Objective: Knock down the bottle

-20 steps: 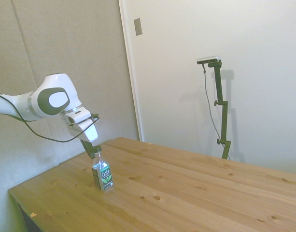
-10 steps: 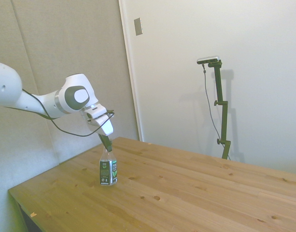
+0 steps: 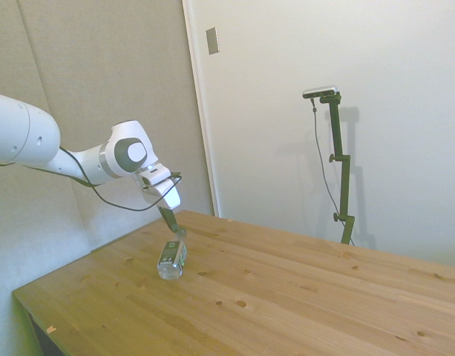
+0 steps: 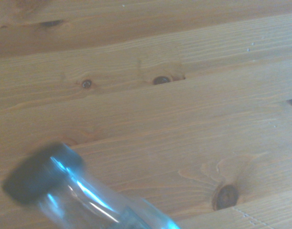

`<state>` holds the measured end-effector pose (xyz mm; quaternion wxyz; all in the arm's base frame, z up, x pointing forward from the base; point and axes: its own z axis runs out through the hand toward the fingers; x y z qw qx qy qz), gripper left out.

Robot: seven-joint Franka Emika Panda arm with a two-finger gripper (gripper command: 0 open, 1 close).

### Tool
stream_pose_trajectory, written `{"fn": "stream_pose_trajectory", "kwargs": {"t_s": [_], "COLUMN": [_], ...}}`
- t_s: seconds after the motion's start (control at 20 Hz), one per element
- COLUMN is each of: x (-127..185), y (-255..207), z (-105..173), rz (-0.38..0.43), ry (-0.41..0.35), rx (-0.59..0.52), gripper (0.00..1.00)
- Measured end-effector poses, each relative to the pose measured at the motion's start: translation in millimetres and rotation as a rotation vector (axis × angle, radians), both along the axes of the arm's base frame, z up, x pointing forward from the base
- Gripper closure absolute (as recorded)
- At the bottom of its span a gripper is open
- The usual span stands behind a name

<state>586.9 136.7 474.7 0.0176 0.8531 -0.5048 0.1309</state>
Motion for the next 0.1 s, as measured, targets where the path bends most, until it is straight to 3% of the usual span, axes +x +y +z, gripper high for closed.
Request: {"fn": "stream_pose_trajectory", "kwargs": {"t_s": [0.1], "x": [1.9], "y": [2.5], "z": [-0.3], "rz": [0.006], "ry": [-0.015], "rx": [0.006], "gripper": [1.00]}}
